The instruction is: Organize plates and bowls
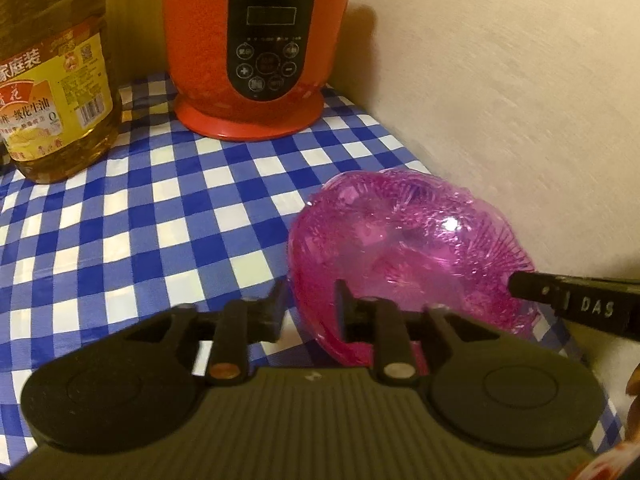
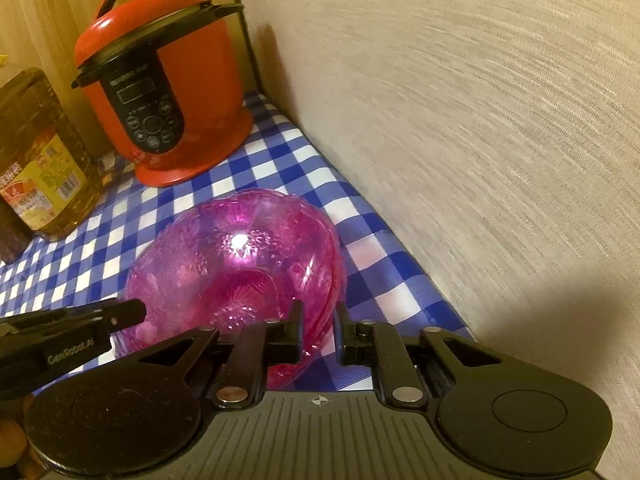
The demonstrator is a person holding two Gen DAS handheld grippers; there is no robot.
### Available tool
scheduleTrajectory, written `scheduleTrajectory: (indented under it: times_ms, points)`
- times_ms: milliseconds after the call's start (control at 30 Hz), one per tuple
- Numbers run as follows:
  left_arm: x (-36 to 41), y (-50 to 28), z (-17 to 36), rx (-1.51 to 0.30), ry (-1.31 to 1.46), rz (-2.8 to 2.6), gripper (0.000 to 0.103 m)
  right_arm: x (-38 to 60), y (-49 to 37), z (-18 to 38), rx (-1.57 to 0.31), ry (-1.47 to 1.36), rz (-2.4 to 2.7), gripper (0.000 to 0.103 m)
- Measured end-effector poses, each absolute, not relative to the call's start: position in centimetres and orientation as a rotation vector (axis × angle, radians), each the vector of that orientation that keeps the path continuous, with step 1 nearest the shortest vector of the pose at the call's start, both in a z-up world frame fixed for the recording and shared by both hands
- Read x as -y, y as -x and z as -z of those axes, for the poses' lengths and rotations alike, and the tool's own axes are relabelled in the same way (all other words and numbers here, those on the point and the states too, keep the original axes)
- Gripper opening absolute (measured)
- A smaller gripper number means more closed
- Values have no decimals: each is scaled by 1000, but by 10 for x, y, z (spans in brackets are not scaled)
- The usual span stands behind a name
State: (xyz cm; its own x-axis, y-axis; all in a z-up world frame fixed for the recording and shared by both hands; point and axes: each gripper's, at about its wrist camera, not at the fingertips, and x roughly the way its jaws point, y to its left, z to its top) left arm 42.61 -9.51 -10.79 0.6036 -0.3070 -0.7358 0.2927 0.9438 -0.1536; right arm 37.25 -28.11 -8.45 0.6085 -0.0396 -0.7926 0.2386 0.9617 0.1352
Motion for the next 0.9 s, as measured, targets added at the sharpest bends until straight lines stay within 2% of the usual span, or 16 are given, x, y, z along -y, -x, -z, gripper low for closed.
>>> scheduleTrajectory:
  times_ms: [133,467,700,900]
  points:
    - [86,-428,107,-851,59,327,29,290,-369,82,-877,-302,166,21]
    - [78,-426,103,-847,106,325,29,312,-359,73,-830,-445,205,20]
    - [77,-424,103,-857,126,339,29,307,-359,77,-884,-459,187,7]
    - [76,-422,105,-867,128,345,29,308,-359,77,-882,-460,182,6]
